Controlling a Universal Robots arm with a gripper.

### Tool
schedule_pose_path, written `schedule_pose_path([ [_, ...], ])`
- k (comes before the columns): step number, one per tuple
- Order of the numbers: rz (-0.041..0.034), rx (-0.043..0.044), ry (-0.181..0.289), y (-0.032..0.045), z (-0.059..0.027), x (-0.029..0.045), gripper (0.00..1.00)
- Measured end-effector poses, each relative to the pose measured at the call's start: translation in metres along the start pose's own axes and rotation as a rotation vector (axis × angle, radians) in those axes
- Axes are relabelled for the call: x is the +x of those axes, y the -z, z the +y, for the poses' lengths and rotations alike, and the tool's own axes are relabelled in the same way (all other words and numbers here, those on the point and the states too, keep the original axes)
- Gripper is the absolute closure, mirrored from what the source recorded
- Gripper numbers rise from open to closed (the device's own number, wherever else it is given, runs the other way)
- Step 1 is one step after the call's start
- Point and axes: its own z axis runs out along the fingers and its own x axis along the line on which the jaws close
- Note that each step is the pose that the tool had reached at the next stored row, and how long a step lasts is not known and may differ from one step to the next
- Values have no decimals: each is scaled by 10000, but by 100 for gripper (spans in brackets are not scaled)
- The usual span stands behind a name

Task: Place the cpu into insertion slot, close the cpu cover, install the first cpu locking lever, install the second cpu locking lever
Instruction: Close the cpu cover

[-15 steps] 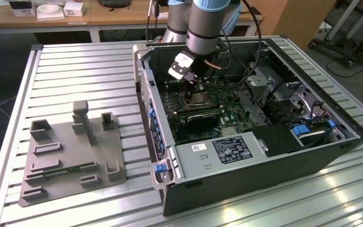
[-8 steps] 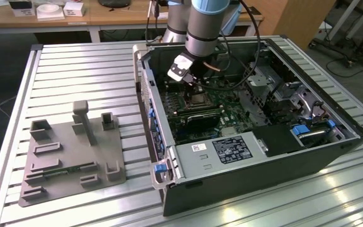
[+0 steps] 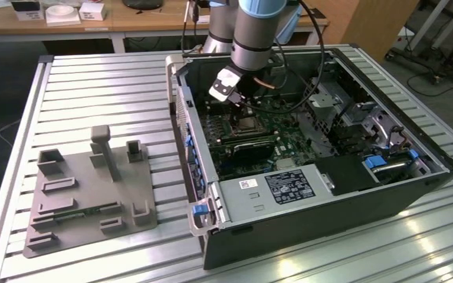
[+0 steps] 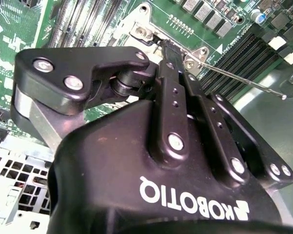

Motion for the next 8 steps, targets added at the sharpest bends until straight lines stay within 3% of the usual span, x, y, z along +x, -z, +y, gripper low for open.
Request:
schedule_pose_path([
  [8, -3, -13, 1, 79, 1, 2, 90],
])
